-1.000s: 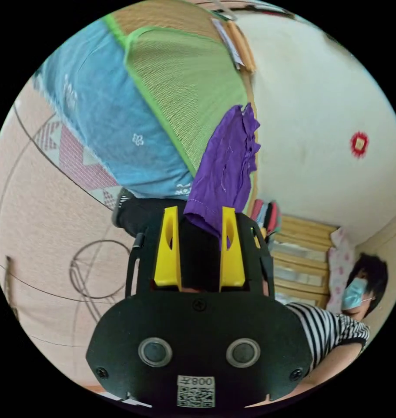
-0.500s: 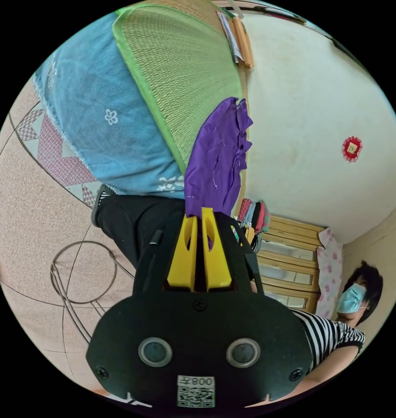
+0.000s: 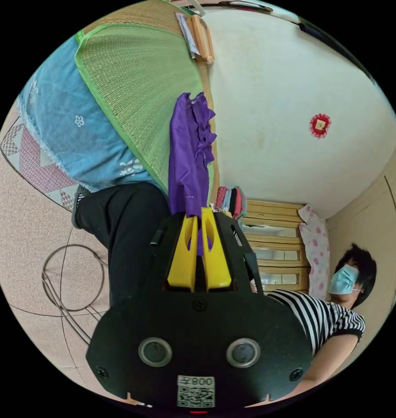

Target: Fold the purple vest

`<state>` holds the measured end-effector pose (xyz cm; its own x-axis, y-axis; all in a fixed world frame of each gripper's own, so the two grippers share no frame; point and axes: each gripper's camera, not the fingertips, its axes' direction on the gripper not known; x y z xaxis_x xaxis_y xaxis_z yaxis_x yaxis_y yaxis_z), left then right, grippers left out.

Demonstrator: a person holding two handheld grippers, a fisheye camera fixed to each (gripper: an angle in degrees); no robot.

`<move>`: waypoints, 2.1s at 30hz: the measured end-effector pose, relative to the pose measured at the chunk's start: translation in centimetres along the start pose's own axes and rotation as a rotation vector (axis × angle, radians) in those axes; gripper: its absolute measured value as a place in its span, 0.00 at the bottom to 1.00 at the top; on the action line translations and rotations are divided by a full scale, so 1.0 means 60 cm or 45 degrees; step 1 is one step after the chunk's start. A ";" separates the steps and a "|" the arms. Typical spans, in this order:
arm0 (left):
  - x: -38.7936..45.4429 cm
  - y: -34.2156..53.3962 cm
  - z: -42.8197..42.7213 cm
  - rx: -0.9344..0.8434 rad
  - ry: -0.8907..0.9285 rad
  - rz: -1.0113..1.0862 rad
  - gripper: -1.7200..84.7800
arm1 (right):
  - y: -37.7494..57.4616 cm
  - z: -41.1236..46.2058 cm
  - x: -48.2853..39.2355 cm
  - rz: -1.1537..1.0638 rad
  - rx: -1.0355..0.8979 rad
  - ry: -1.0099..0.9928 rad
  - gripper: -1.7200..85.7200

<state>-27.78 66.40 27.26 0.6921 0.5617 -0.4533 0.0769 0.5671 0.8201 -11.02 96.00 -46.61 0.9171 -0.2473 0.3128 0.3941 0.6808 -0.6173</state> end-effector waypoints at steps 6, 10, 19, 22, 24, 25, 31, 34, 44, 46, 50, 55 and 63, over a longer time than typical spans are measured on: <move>0.019 0.060 -0.059 0.002 0.062 0.094 0.04 | 0.054 0.007 -0.002 -0.106 0.000 -0.032 0.03; 0.031 0.102 -0.094 -0.007 0.085 0.153 0.04 | 0.089 0.011 -0.004 -0.164 0.005 -0.051 0.03; 0.029 0.185 -0.140 0.000 0.131 0.217 0.04 | 0.144 0.019 -0.015 -0.257 0.034 -0.093 0.03; 0.016 0.201 -0.143 0.016 0.154 0.219 0.04 | 0.149 0.027 -0.013 -0.263 0.040 -0.094 0.03; 0.008 0.203 -0.142 0.021 0.163 0.216 0.04 | 0.145 0.035 -0.008 -0.257 0.042 -0.101 0.03; 0.004 0.203 -0.140 0.028 0.167 0.218 0.04 | 0.139 0.039 -0.006 -0.249 0.048 -0.108 0.03; 0.005 0.167 -0.119 0.045 0.197 0.260 0.04 | 0.072 0.062 -0.029 -0.269 0.070 -0.126 0.03; 0.016 0.125 -0.099 0.043 0.204 0.298 0.04 | 0.012 0.076 -0.057 -0.300 0.077 -0.118 0.03; 0.058 -0.101 0.026 0.028 0.177 0.406 0.04 | -0.277 0.160 -0.179 -0.389 0.062 -0.054 0.03; 0.061 -0.149 0.054 0.028 0.169 0.408 0.04 | -0.336 0.176 -0.197 -0.387 0.064 -0.036 0.03; 0.062 -0.271 0.129 0.001 0.123 0.418 0.04 | -0.480 0.213 -0.231 -0.389 0.066 0.010 0.03; 0.025 -0.412 0.209 0.022 0.038 0.378 0.05 | -0.646 0.265 -0.220 -0.302 0.059 0.103 0.03; -0.140 -0.578 0.316 0.018 -0.107 0.180 0.06 | -0.847 0.366 -0.105 0.018 0.000 0.115 0.04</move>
<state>-22.65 30.56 9.24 0.7545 0.5822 -0.3029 -0.0155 0.4772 0.8786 -38.16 78.11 -1.35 0.9242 -0.2988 0.2377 0.3812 0.6847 -0.6212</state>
